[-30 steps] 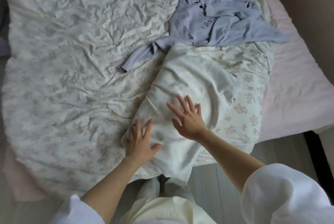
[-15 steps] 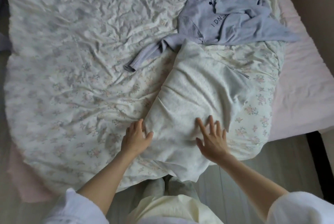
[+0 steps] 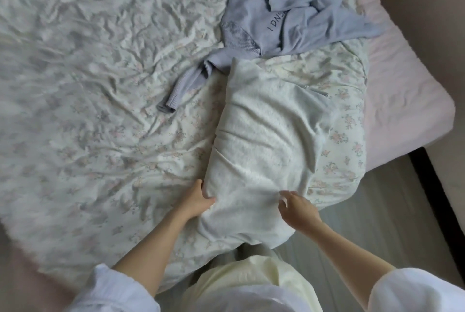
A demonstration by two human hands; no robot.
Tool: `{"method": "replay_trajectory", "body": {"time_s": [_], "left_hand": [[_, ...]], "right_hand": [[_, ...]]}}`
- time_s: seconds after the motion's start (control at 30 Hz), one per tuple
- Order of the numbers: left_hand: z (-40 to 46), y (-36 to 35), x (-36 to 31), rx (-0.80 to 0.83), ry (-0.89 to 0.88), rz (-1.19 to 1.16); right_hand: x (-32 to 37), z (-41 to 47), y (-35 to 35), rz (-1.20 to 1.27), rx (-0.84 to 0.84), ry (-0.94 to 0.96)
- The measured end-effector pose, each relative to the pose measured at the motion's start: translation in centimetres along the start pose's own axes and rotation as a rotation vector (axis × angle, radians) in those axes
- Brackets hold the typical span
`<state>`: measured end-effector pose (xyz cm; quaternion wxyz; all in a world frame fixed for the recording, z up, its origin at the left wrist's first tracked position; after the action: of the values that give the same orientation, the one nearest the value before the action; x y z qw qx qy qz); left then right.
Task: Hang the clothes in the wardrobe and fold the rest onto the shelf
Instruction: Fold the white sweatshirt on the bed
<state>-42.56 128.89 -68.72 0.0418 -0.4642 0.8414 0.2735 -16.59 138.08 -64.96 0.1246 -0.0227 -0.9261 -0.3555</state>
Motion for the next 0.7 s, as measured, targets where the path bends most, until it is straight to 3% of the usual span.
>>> {"method": "replay_trajectory", "body": {"time_s": [0.17,0.4,0.47,0.6,0.7], "left_hand": [[2.0,7.9,-8.2,-0.3,-0.161,-0.009],[6.9,11.8,-16.0,-0.294,-0.167,-0.148],[8.7,12.1,-16.8,-0.286,-0.129,-0.132],[11.8,12.8,-18.3,-0.24,-0.136,-0.312],[14.2,13.6,-20.1,-0.187,-0.147,-0.382]], "right_hand": [[4.7,3.2,7.9,0.139,-0.293,0.136],[10.0,10.5,19.4,0.118,-0.535,0.301],[10.9,13.7,21.5,0.093,-0.498,0.324],[9.8,19.5,20.8,-0.016,-0.172,0.275],[6.6,22.2,20.6,-0.133,-0.022,0.221]]}}
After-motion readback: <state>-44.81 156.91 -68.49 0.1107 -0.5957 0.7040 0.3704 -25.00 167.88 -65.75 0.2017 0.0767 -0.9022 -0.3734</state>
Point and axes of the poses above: each hand's wrist, its own z-axis towards the middle knuckle, its own y-axis out of the back of the hand, x = y × z, the point moved 10 cm from there along z, towards the middle knuckle, and after that the axes turned 8 degrees about z, right-handed, at the moved point
